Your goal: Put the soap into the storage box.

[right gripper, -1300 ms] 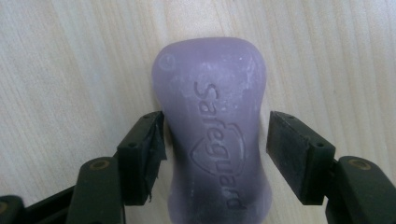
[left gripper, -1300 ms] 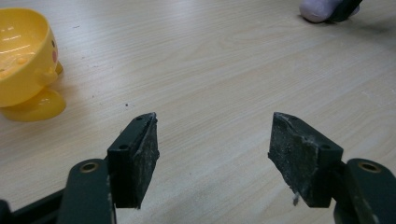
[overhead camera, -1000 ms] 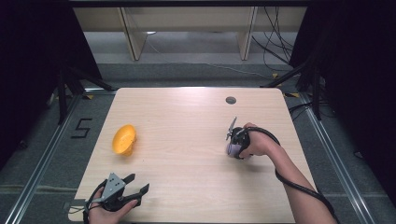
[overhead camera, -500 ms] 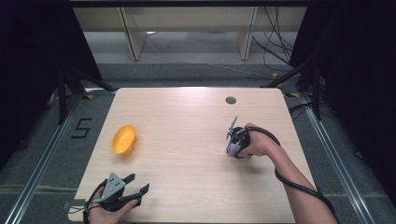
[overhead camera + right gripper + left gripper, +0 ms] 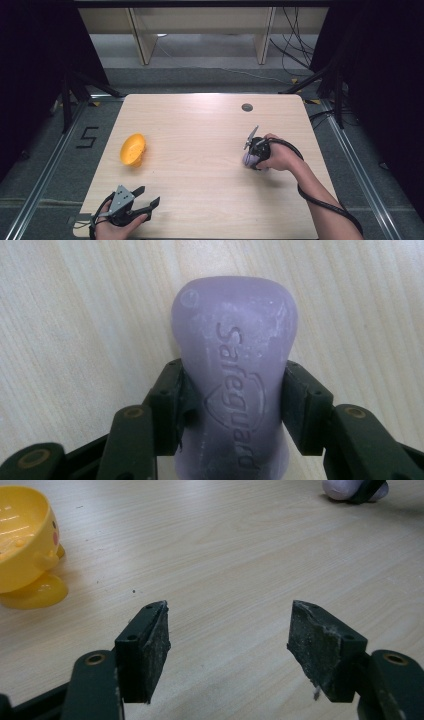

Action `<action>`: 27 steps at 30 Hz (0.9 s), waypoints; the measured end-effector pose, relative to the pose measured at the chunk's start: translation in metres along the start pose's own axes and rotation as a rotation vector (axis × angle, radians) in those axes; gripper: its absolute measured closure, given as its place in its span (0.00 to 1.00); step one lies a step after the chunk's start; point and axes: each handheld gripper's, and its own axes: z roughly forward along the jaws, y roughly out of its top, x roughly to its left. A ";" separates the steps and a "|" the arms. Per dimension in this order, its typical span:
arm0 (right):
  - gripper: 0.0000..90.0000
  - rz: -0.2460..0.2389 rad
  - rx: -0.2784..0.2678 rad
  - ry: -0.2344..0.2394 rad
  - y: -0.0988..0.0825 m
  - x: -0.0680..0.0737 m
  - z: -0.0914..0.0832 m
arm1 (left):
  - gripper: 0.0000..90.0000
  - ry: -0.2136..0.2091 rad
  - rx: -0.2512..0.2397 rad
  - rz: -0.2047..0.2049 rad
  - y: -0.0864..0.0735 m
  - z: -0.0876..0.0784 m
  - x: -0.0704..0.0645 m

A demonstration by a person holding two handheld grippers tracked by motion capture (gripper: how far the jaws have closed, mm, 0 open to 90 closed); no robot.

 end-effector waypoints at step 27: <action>0.56 -0.122 -0.151 -0.233 -0.011 0.040 -0.028 | 0.35 -0.006 -0.004 -0.008 0.000 0.000 0.000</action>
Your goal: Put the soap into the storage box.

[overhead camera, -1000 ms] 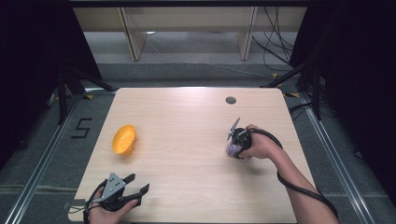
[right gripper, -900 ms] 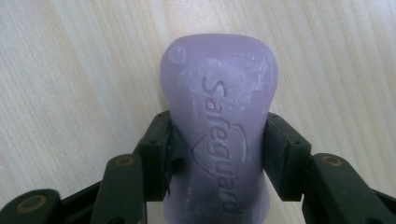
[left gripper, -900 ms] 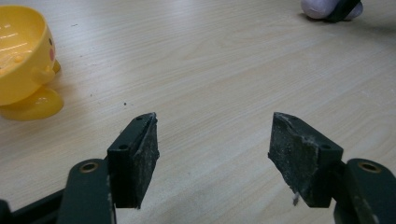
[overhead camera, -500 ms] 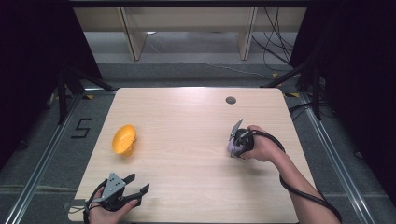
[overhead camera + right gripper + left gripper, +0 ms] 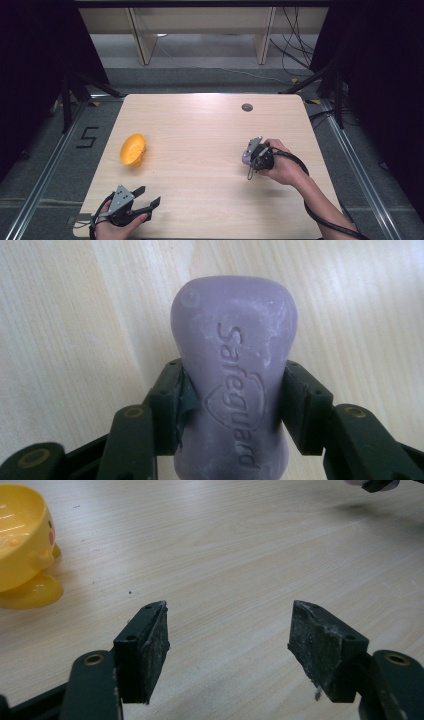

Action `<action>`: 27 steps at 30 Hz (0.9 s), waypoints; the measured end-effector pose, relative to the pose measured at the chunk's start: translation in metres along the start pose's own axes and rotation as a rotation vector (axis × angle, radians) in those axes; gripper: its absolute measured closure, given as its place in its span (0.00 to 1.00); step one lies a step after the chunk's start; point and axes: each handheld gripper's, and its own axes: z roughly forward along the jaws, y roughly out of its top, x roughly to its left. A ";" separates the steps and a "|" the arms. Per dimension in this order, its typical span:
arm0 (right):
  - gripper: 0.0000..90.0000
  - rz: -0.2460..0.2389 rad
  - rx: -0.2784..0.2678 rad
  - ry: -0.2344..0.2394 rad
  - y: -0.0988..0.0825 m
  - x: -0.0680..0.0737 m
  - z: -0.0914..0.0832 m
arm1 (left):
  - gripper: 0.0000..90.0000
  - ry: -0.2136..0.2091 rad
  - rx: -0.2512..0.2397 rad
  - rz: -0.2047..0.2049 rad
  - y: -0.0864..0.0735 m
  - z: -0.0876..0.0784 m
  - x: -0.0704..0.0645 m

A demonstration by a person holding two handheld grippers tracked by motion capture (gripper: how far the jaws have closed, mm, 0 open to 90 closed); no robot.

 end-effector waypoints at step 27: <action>0.56 -0.019 -0.102 -0.182 -0.008 0.060 -0.043 | 0.35 -0.023 0.014 0.012 0.016 0.007 -0.004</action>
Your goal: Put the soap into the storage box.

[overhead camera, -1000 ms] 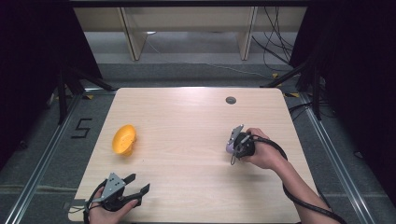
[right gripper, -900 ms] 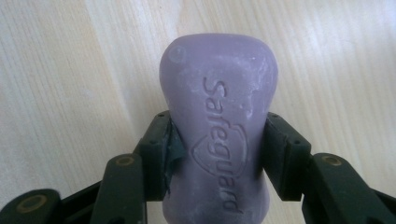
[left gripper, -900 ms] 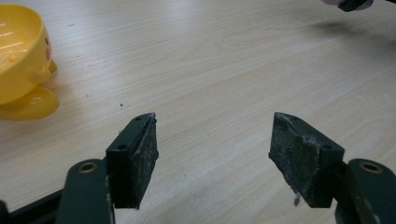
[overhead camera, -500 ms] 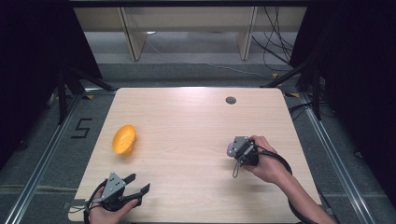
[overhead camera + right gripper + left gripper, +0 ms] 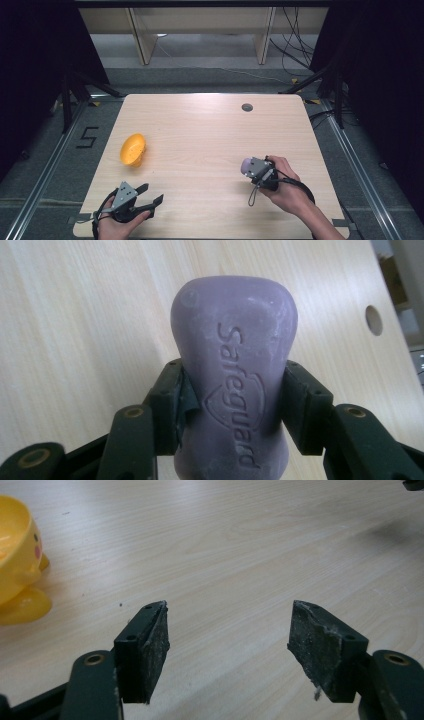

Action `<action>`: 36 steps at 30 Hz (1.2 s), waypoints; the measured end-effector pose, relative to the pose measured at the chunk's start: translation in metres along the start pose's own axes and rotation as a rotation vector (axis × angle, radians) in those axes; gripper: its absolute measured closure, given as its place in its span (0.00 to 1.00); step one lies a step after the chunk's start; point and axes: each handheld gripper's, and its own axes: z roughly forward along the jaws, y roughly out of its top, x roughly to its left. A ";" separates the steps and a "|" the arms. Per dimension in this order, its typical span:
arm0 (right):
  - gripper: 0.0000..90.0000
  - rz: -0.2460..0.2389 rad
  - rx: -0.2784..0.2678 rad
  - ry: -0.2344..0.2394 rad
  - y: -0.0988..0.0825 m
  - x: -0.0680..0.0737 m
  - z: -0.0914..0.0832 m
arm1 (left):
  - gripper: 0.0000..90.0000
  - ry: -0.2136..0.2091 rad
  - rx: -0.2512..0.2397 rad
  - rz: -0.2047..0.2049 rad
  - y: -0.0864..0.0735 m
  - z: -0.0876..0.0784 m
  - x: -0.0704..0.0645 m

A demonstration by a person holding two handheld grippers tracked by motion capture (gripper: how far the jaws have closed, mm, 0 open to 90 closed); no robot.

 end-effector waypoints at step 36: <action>0.56 -0.062 -0.104 -0.024 0.012 0.038 -0.023 | 0.38 -0.488 0.148 -0.072 0.124 0.128 -0.113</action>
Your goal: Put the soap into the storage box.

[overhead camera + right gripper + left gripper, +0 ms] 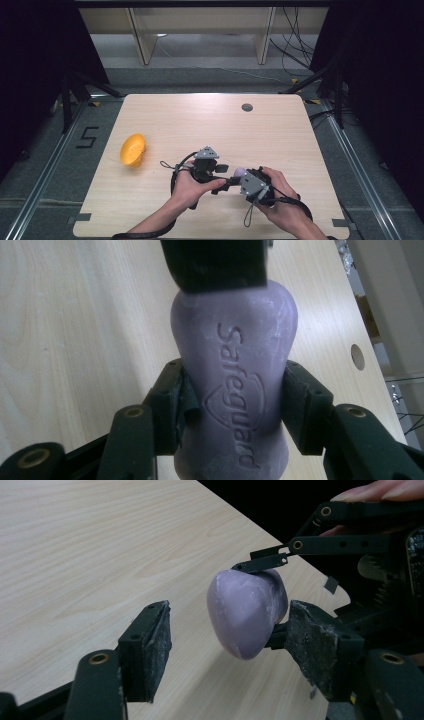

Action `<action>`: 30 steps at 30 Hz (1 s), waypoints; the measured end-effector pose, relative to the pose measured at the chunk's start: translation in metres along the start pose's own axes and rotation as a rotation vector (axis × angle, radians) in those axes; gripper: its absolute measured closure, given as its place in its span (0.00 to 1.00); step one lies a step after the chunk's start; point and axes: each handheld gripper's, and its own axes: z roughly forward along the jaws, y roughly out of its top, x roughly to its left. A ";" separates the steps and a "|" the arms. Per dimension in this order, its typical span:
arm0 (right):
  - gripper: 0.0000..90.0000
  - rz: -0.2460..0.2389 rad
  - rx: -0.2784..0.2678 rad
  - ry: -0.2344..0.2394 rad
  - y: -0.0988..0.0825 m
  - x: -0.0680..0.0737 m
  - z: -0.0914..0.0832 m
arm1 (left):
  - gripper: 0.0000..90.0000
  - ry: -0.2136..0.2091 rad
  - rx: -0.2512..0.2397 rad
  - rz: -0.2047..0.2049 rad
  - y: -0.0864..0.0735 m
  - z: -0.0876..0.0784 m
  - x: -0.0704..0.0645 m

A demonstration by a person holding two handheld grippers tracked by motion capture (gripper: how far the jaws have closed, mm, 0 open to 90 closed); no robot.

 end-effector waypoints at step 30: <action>0.56 -0.002 -0.031 -0.007 0.010 0.008 -0.002 | 0.49 -0.106 0.046 -0.103 -0.002 0.018 0.008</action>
